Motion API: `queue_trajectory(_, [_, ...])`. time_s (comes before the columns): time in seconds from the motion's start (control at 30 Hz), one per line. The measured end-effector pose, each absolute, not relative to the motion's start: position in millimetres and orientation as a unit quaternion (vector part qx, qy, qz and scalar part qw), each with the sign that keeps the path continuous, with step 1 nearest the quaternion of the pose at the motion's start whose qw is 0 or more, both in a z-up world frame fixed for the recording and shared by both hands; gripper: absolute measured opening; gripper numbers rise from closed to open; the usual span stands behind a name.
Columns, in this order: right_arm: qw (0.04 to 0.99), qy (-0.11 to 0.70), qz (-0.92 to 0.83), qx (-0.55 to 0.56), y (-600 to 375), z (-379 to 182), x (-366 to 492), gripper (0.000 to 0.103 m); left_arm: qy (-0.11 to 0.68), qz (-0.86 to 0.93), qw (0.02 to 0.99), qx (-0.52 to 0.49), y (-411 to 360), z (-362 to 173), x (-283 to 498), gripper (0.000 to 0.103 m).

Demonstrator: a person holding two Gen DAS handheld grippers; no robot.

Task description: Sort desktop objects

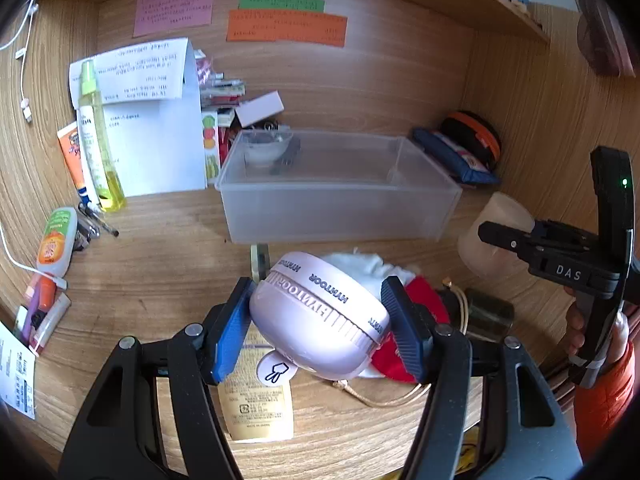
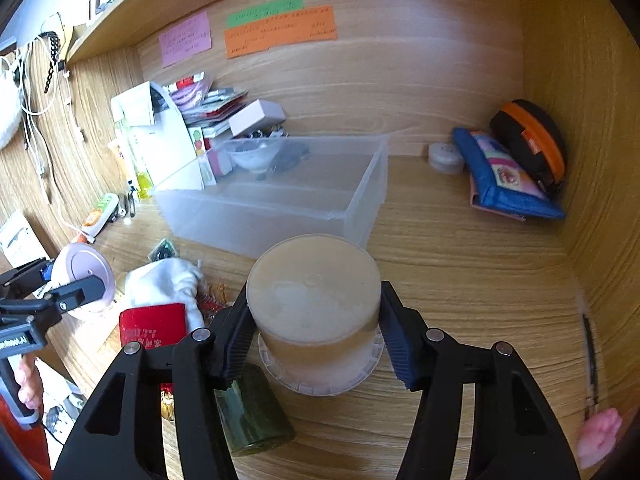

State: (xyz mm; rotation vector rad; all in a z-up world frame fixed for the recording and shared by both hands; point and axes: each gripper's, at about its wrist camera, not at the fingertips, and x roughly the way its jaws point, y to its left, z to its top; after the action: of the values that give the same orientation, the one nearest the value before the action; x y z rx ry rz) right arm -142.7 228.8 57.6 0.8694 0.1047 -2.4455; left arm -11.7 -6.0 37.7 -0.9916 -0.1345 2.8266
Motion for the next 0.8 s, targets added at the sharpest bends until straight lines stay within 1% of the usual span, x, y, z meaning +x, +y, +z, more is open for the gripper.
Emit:
queue_trajectory(0.2, [0.267, 0.044, -0.912, 0.308, 234, 72, -141, 0.054, -0.049, 0.942, 0.079, -0.323, -11, 54, -15, 0.064])
queue_trajectory(0.43, [0.280, 0.072, -0.916, 0.279, 229, 98, -137, 0.054, -0.045, 0.946, 0.089, -0.307, -15, 75, -24, 0.064])
queue_trajectory(0.63, [0.307, 0.073, -0.912, 0.263, 224, 120, -142, 0.054, -0.027, 0.947, 0.084, -0.309, -18, 90, -50, 0.064])
queue_trajectory(0.8, [0.316, 0.078, -0.911, 0.254, 220, 136, -152, 0.054, -0.034, 0.945, 0.098, -0.310, -24, 102, -71, 0.064])
